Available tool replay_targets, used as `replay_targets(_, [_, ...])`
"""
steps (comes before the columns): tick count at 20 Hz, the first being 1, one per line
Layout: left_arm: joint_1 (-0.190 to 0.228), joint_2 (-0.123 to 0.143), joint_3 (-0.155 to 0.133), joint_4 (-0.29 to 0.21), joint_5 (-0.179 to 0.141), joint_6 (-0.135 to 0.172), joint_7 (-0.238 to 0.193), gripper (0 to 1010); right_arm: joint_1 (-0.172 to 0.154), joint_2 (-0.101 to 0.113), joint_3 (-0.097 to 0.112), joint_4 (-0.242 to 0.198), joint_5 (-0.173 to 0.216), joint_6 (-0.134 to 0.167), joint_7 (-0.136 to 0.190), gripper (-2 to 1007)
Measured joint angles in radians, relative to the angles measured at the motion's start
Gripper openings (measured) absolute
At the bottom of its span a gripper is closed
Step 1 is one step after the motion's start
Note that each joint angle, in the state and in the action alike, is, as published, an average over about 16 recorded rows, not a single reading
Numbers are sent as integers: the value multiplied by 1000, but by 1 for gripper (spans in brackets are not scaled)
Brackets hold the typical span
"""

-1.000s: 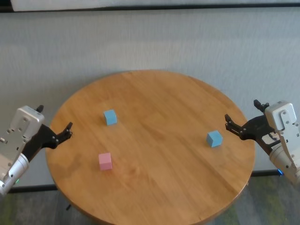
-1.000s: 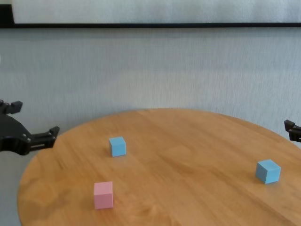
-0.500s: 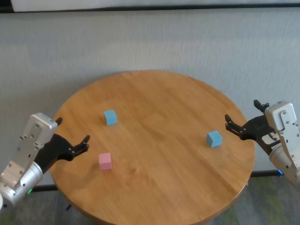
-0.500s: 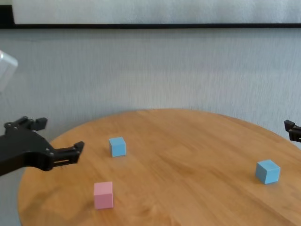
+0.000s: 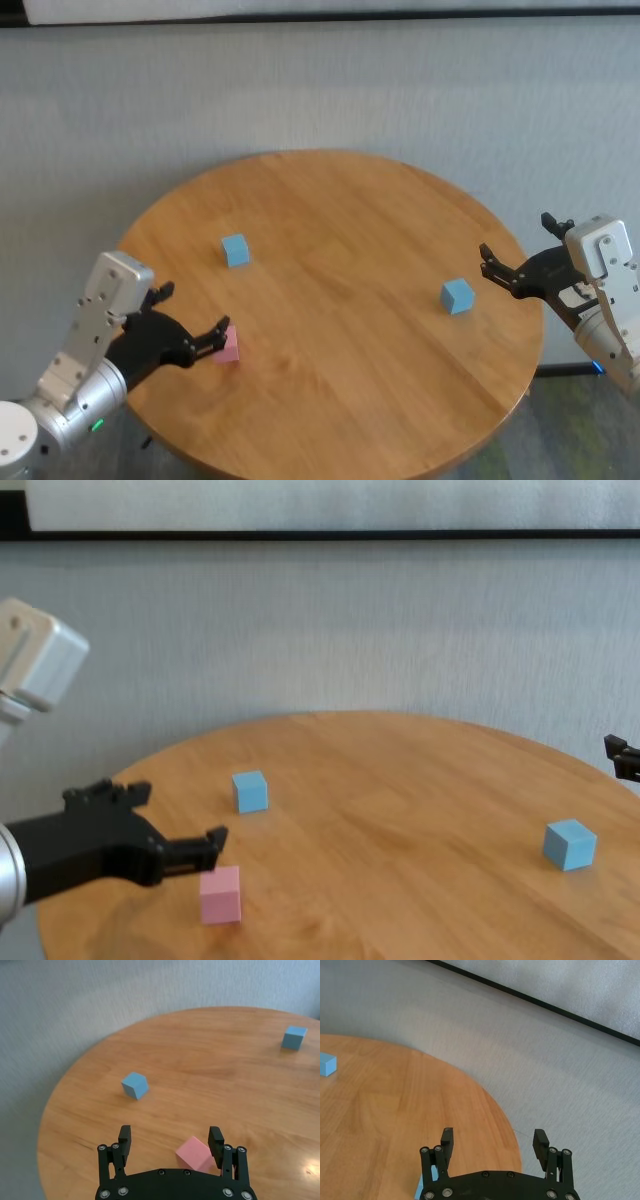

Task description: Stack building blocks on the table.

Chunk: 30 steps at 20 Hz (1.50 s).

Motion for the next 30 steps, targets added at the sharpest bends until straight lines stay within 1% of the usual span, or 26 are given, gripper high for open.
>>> replay_targets(6, [-4, -24, 14, 2, 4, 49, -23, 1000, 0, 0, 0, 0, 0, 0, 0, 1005])
replay_targets(9, [-10, -35, 22, 11, 15, 64, -32, 1000, 0, 0, 0, 0, 0, 0, 0, 1005])
replay_targets(12, [-20, -48, 30, 26, 29, 72, -42, 1000, 0, 0, 0, 0, 0, 0, 0, 1005])
replay_targets(17, [-40, -69, 40, 64, 50, 75, -60, 1000, 0, 0, 0, 0, 0, 0, 0, 1005])
replay_targets(21, [-52, -82, 43, 94, 64, 72, -73, 1000, 0, 0, 0, 0, 0, 0, 0, 1005])
replay_targets(30, [-62, -106, 33, 138, 81, 61, -92, 1000, 0, 0, 0, 0, 0, 0, 0, 1005])
